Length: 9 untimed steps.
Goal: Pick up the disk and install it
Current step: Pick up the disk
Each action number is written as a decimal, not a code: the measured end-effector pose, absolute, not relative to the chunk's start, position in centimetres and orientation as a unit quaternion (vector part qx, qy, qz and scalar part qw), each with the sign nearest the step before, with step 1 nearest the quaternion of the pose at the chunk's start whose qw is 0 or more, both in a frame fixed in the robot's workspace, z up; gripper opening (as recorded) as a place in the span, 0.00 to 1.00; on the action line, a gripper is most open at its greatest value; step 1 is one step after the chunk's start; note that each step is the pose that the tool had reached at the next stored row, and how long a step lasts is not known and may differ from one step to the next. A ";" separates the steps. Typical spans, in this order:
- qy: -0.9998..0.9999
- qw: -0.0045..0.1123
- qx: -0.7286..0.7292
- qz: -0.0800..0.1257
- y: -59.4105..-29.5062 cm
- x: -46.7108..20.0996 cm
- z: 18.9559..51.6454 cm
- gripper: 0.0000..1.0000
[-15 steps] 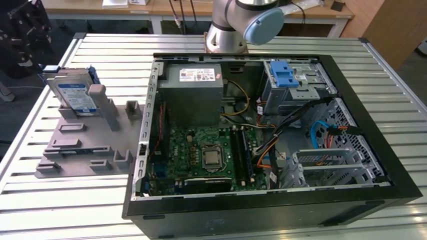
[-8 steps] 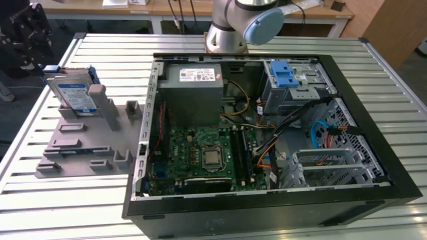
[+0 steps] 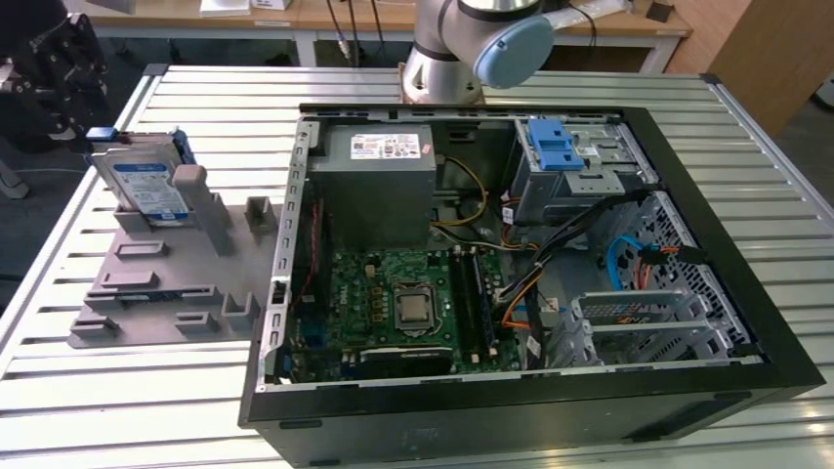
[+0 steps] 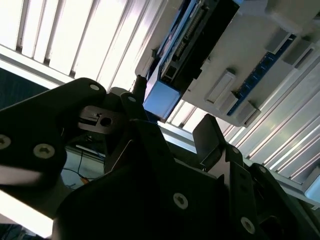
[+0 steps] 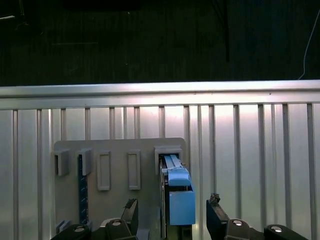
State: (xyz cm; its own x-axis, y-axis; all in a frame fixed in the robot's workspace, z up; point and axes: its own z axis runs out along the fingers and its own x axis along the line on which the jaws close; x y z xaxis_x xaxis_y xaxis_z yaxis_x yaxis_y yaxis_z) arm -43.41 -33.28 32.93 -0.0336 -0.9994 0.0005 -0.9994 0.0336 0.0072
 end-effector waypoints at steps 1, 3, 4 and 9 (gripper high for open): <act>-0.719 0.003 0.695 -0.002 -33.3 -43.4 32.8 0.65; -0.719 0.002 0.695 -0.003 -33.2 -43.4 32.6 0.65; -0.719 0.002 0.695 -0.003 -33.2 -43.4 32.5 0.65; -0.719 0.002 0.695 -0.003 -33.2 -43.4 32.0 0.65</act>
State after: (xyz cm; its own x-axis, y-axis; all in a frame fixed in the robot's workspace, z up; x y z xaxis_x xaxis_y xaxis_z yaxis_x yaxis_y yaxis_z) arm -43.41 -33.15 31.96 -0.0337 -0.9994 -0.0021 -0.9994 0.0337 0.0073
